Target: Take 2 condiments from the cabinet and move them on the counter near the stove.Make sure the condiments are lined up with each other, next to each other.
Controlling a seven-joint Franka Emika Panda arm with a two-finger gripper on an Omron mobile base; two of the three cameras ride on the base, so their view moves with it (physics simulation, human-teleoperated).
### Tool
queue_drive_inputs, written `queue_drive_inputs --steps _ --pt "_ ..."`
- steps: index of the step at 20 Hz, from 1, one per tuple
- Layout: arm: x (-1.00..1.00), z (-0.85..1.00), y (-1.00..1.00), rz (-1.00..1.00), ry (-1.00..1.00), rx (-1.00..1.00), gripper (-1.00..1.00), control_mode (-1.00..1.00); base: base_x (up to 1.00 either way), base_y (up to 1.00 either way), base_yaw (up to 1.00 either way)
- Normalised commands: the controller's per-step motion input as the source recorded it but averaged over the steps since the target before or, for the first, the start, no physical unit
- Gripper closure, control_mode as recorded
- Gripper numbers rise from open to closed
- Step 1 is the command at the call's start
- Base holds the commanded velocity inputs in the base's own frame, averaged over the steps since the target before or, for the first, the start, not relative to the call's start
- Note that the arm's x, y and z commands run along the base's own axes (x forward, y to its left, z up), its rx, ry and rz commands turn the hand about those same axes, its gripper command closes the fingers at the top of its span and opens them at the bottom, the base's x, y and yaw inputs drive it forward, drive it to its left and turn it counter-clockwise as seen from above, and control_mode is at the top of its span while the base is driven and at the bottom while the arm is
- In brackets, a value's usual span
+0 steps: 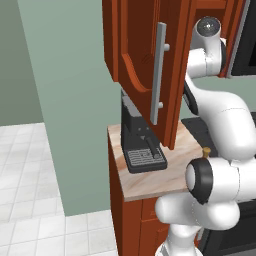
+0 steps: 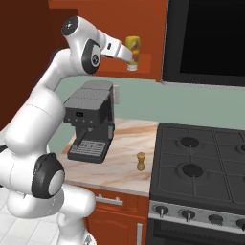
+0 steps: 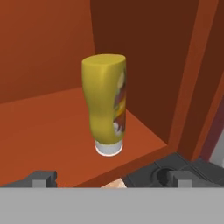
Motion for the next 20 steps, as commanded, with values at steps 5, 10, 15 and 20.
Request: queue_drive_inputs --steps 5,10,15,20 --pt "0.14 0.0 0.0 -0.02 0.0 0.0 -1.0 -1.0 0.0 0.0 0.0" --pt "0.19 0.0 0.0 -0.02 0.0 0.0 -1.0 -1.0 0.0 0.0 0.0" --pt "0.17 0.0 0.0 -0.02 0.0 0.0 -1.0 -1.0 0.0 0.0 0.0" --pt "0.19 0.0 0.0 -0.02 0.0 0.0 -1.0 -1.0 0.0 0.0 0.0"
